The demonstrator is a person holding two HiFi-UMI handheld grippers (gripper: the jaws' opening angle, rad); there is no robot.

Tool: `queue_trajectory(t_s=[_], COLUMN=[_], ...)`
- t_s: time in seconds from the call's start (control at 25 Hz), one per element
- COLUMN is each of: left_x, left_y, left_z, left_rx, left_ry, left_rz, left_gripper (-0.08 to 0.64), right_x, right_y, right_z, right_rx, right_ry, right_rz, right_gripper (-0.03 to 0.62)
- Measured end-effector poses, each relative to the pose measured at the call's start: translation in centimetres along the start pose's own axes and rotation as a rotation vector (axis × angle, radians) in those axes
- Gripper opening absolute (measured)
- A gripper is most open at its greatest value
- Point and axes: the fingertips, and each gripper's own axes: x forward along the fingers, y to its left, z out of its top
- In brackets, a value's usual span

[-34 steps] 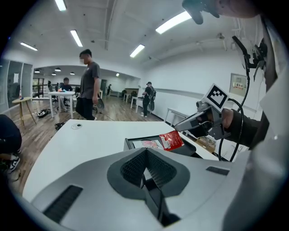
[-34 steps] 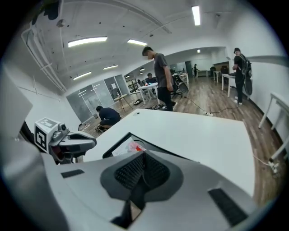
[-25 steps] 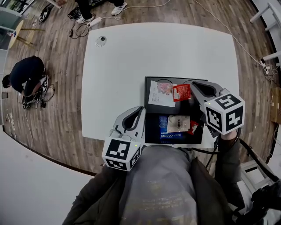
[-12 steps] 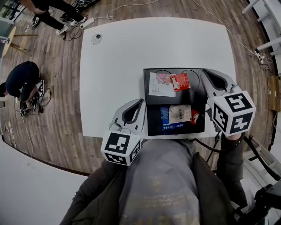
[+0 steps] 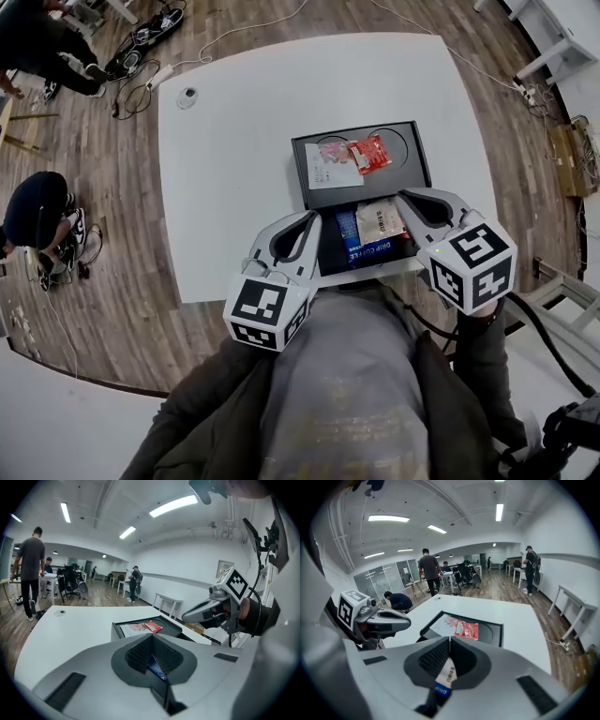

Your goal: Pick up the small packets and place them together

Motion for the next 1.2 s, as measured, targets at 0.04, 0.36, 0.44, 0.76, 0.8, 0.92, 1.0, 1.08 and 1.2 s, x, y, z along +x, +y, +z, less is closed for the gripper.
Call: queue_trajectory(t_s=[0.04, 0.36, 0.44, 0.76, 0.8, 0.92, 1.0, 1.08, 1.2], left_x=[-0.1, -1.0, -1.3, -2.1, -2.1, -2.2, -2.5, -3.0, -3.7], left_y=[-0.3, -1.0, -0.6, 1.1, 1.3, 1.8, 2.2, 2.5, 2.6], left_z=[0.0, -0.3, -0.3, -0.8, -0.9, -1.4, -1.7, -2.0, -2.1], left_rx=[0.007, 0.029, 0.025, -0.008, -0.015, -0.033, -0.044, -0.055, -0.066], left_ry=[0.001, 0.018, 0.021, 0.03, 0.032, 0.037, 0.039, 0.041, 0.038], left_rz=[-0.013, -0.025, -0.01, 0.042, 0.049, 0.065, 0.079, 0.094, 0.115], left_gripper=[0.003, 0.003, 0.003, 0.003, 0.003, 0.003, 0.003, 0.003, 0.003], right_x=[0.3, 3.8, 4.6, 8.0, 8.5, 9.7, 10.2, 10.8, 11.1], right_y=[0.8, 2.2, 1.7, 0.8, 1.0, 1.8, 3.7, 6.4, 9.0], right_z=[-0.9, -6.6, -7.4, -10.2, -10.3, -10.0, -9.5, -9.0, -8.6], right_rx=[0.014, 0.075, 0.052, -0.045, -0.049, -0.08, -0.093, -0.088, -0.095], right_ry=[0.018, 0.207, 0.244, 0.415, 0.425, 0.433, 0.419, 0.393, 0.361], right_rz=[0.016, 0.025, 0.004, -0.027, -0.016, 0.022, 0.085, 0.173, 0.252], right_gripper=[0.012, 0.012, 0.012, 0.011, 0.011, 0.008, 0.008, 0.007, 0.008])
